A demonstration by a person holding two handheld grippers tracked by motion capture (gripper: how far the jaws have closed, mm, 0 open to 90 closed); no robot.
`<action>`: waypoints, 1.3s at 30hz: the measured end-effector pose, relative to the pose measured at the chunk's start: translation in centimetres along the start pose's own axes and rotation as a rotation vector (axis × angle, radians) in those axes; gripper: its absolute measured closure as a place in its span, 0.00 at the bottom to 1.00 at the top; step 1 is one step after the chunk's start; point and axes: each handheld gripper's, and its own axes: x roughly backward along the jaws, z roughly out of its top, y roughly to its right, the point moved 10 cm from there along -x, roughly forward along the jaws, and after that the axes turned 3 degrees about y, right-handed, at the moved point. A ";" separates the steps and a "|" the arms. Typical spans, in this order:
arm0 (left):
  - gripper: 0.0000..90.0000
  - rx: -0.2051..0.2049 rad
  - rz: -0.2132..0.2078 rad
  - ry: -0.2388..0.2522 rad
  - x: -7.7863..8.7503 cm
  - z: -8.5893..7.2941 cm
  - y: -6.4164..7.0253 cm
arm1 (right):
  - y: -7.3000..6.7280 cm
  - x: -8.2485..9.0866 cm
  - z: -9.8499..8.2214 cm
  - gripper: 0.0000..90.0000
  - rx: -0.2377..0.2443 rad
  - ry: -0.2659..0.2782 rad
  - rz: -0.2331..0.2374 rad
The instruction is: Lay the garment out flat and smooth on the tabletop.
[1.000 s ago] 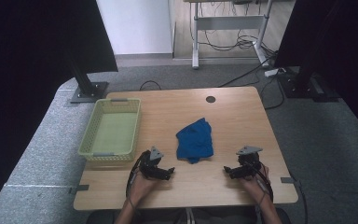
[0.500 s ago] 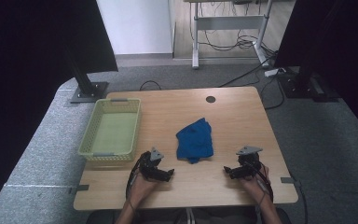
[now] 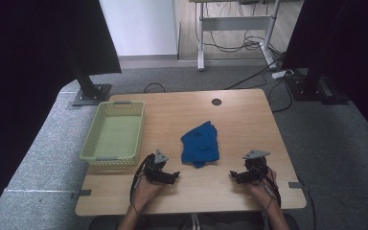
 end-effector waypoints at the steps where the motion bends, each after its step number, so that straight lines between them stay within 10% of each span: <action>1: 0.06 -0.001 -0.004 0.004 0.0 0.3 0.1 | 0.0 0.0 0.0 0.00 0.001 0.000 0.000; 39: 0.41 -0.123 -0.189 0.060 -4.1 9.7 6.6 | 0.0 0.0 0.0 0.00 -0.001 0.000 0.001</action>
